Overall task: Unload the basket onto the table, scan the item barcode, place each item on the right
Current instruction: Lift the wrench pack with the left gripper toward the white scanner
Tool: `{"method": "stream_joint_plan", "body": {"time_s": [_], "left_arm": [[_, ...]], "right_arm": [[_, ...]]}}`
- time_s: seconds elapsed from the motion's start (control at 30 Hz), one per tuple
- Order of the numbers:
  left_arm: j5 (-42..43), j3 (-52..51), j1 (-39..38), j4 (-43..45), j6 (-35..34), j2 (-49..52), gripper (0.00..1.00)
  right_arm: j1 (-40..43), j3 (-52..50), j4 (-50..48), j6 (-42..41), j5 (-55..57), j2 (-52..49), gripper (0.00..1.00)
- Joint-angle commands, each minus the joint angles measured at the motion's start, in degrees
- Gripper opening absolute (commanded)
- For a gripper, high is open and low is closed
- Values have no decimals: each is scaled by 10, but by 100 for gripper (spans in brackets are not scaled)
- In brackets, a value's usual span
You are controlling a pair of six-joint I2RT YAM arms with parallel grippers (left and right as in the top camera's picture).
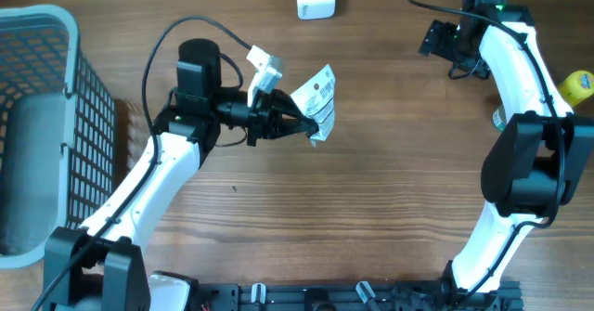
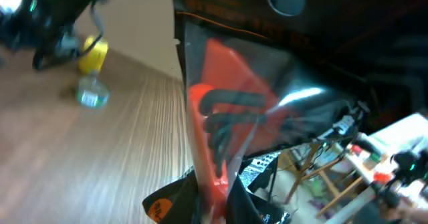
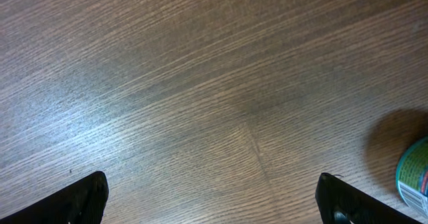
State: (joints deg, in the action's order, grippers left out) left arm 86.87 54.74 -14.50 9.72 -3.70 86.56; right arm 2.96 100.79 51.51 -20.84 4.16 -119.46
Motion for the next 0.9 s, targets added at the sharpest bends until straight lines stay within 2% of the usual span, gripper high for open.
{"method": "stream_joint_plan", "body": {"time_s": [0.0,0.07,0.17,0.27,0.33,0.57,0.7,0.87], "left_arm": [[35,5,2,99,2,-12,4],[34,5,2,192,2,-12,4],[26,5,2,288,-13,-12,4],[-36,5,1,405,-136,-12,4],[-63,5,1,442,-188,-12,4],[-150,5,-2,475,-374,-10,4],[-149,5,-9,543,-396,-10,4],[-147,5,-28,574,-373,-10,4]], "right_arm": [[-9,0,-2,14,10,-10,100],[-16,0,1,14,10,-10,100],[-24,0,2,20,10,-10,100],[-34,0,2,20,10,-10,100],[-38,0,2,20,10,-10,100],[-46,0,0,19,20,-11,100],[-46,0,-1,19,28,-11,100],[-46,0,-3,21,28,-11,100]]}}
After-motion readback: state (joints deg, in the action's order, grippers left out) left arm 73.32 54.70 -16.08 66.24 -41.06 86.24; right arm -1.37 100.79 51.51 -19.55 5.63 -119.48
